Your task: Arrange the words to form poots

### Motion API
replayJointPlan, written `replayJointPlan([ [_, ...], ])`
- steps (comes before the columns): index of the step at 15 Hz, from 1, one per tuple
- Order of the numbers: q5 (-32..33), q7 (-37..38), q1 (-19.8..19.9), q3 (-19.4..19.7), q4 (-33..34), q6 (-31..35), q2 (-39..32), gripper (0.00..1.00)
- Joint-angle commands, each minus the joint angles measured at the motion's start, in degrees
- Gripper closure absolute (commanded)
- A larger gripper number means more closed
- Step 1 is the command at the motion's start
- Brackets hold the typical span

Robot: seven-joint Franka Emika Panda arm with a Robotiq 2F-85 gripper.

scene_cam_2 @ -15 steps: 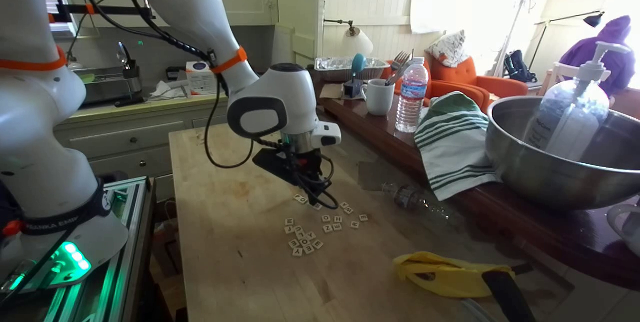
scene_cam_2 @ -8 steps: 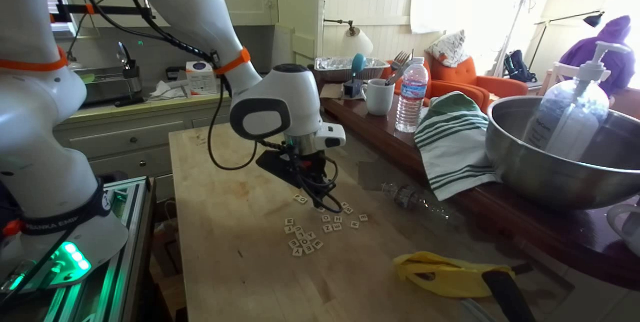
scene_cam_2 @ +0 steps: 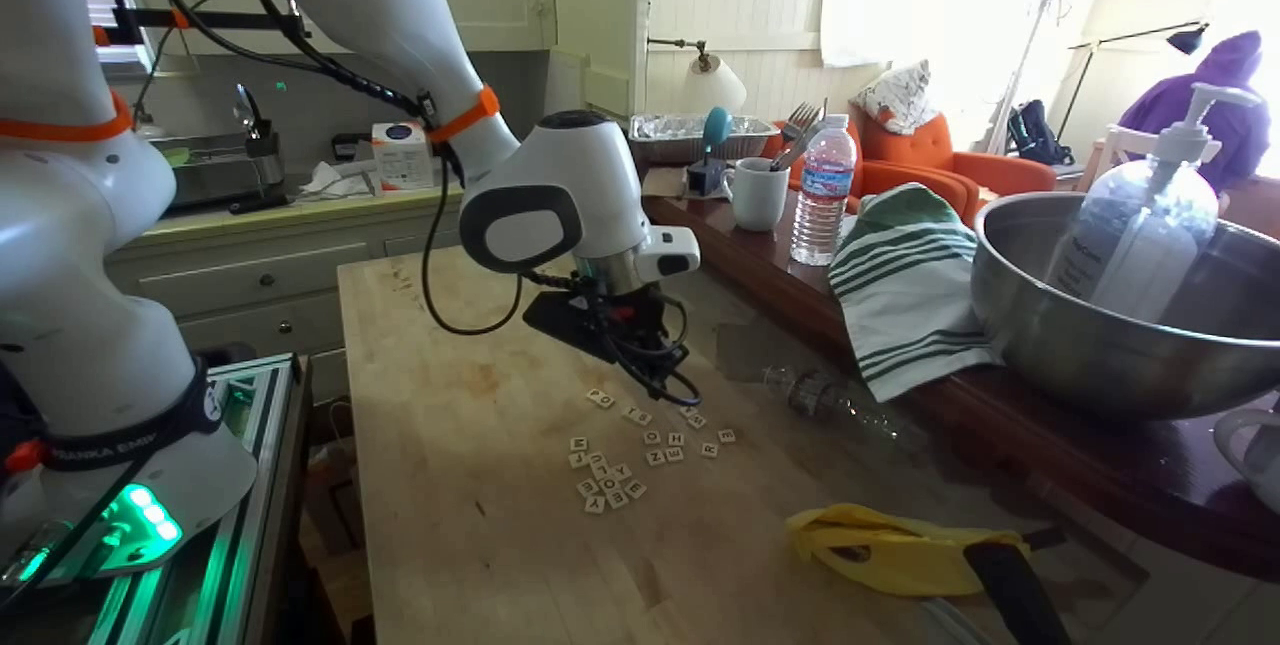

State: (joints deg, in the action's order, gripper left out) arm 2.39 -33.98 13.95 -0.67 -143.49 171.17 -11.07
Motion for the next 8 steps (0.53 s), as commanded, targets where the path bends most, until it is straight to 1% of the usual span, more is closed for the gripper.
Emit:
replayJointPlan([
  [1, 0.02, -0.26, 0.78, 0.90, 0.68, 1.23, -1.50, 1.00],
  [3, 1.53, 0.97, 0.68, 2.13, 0.99, 1.62, -2.09, 1.00],
  [8, 2.42, 1.08, 0.98, 3.30, 1.41, 1.74, -3.04, 1.00],
])
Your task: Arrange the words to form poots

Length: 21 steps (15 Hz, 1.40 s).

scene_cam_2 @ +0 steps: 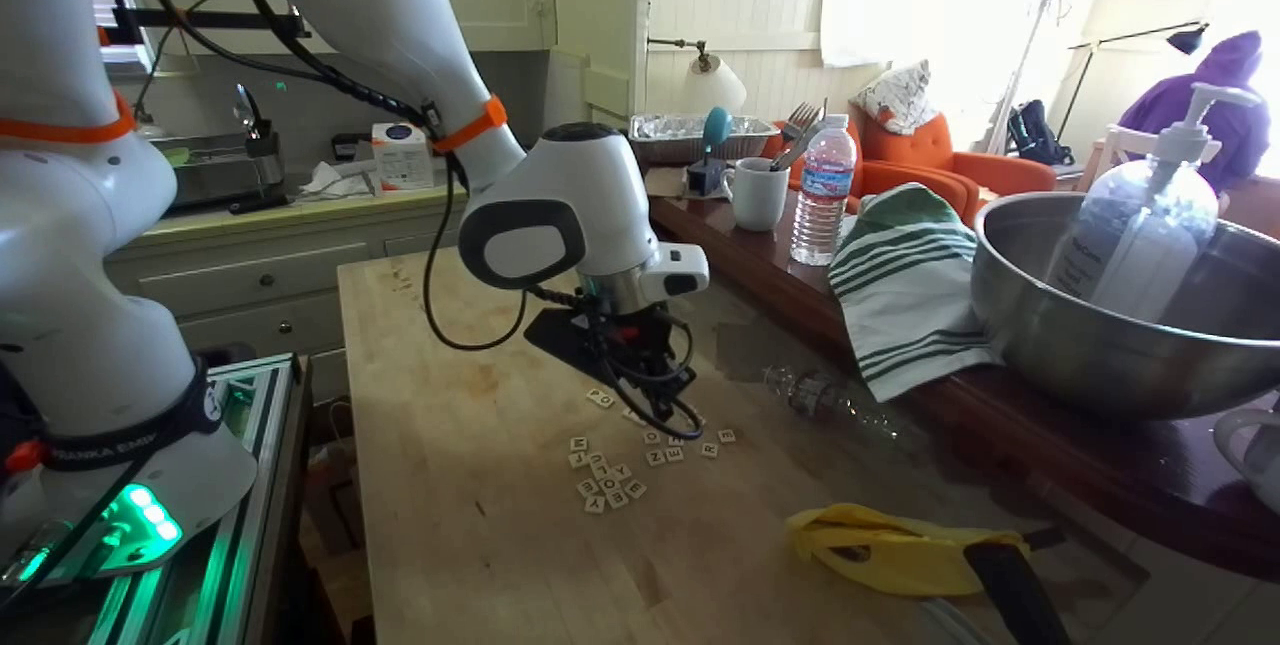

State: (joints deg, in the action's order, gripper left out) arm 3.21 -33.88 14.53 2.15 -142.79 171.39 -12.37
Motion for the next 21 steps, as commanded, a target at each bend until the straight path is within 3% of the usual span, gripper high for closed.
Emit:
replayJointPlan([
  [1, 1.61, 0.95, 0.52, 0.49, 0.77, 1.46, -2.03, 1.00],
  [10, 1.09, 0.15, 1.90, -0.51, 0.18, 0.25, -2.97, 1.00],
  [16, 3.55, 1.11, 0.48, 0.80, -0.63, -2.82, -1.71, 1.00],
  [21, 2.33, -0.60, 1.45, -1.01, -1.87, -4.39, -0.46, 1.00],
])
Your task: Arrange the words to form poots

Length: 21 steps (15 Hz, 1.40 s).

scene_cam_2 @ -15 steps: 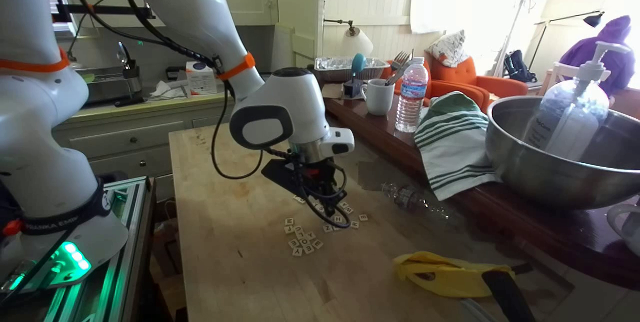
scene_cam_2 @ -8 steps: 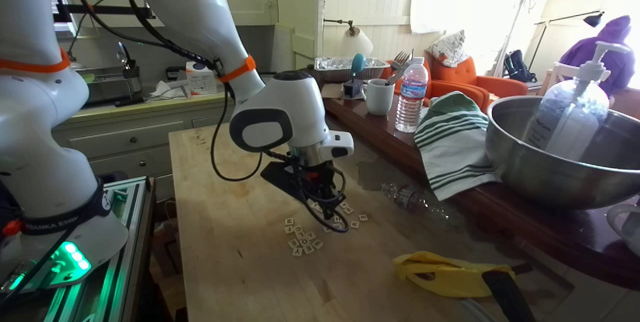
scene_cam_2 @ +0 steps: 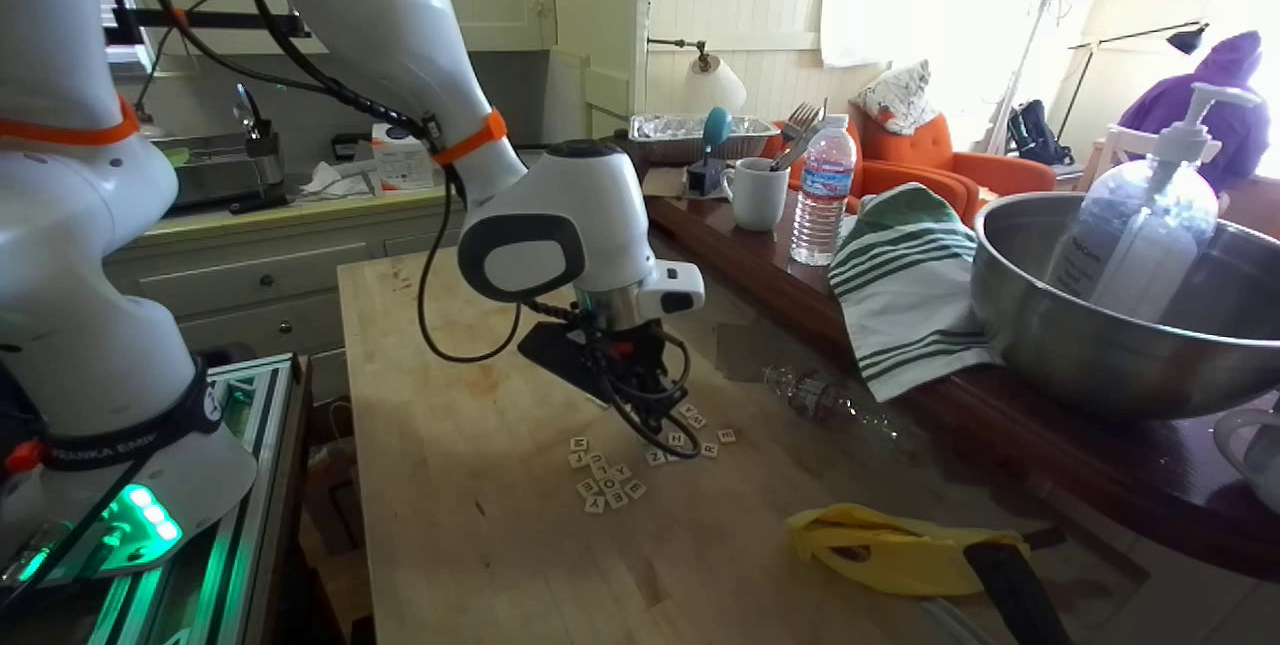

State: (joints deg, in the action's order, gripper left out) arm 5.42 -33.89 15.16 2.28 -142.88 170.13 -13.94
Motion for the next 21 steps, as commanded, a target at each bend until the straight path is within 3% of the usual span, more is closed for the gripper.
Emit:
replayJointPlan([
  [1, -0.24, -0.91, 0.90, -1.40, -2.05, -3.66, 1.40, 1.00],
  [9, -0.11, 2.02, -0.92, -0.19, -3.77, -5.20, 3.08, 1.00],
  [21, -0.17, 15.18, -4.10, 1.14, -3.98, -9.01, 4.13, 1.00],
])
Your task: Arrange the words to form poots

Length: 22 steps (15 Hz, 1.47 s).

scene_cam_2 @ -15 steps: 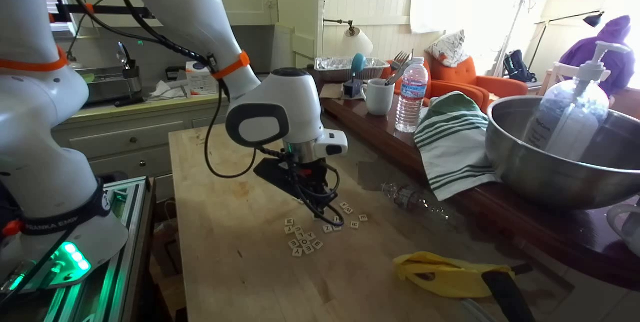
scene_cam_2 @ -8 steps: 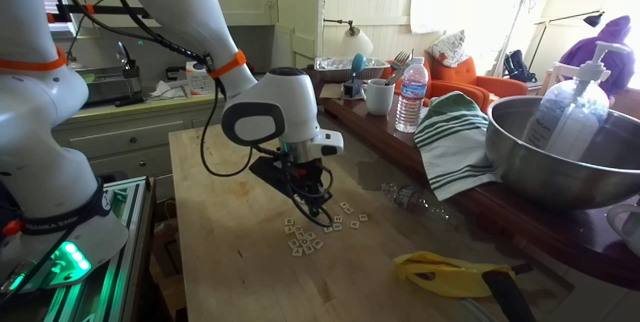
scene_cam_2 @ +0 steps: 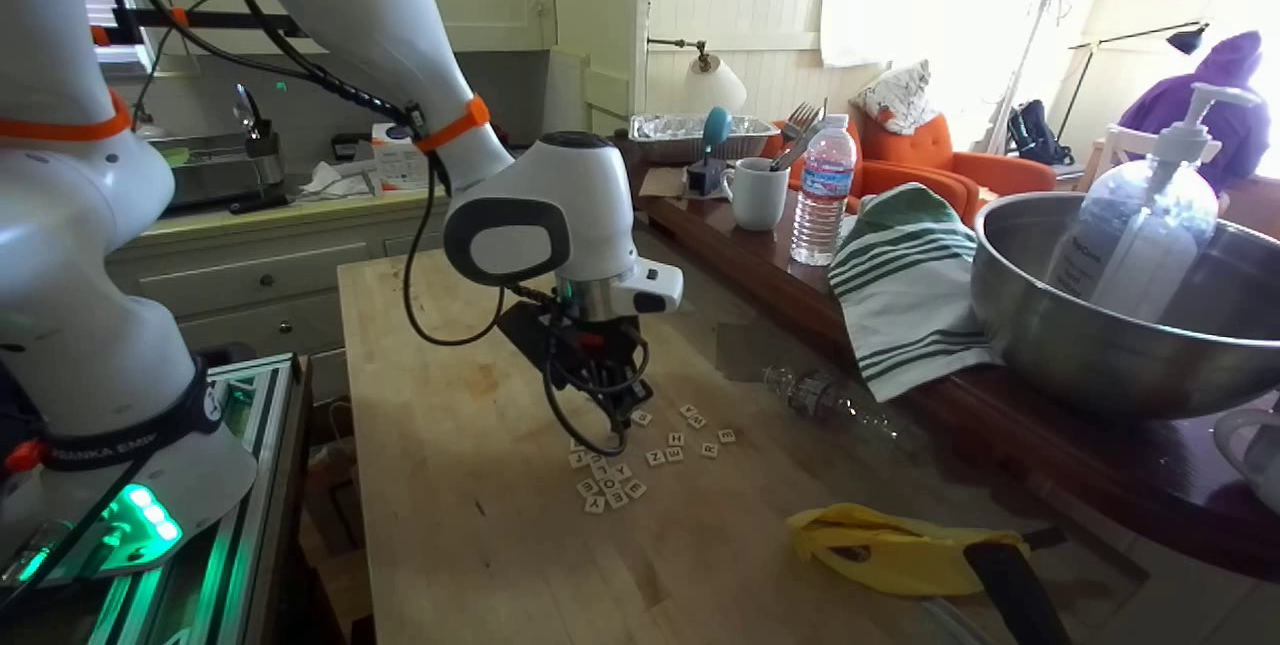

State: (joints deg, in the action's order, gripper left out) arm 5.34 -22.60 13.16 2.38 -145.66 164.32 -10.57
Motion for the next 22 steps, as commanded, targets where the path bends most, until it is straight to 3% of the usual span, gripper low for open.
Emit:
replayJointPlan([
  [1, 0.01, 5.30, -2.51, 1.29, -1.12, -3.86, 0.87, 1.00],
  [10, -0.52, 16.64, -4.92, 3.03, -0.49, -2.95, 0.45, 1.00],
  [22, -2.44, 22.70, -5.94, 3.00, 0.21, -2.41, -0.45, 1.00],
])
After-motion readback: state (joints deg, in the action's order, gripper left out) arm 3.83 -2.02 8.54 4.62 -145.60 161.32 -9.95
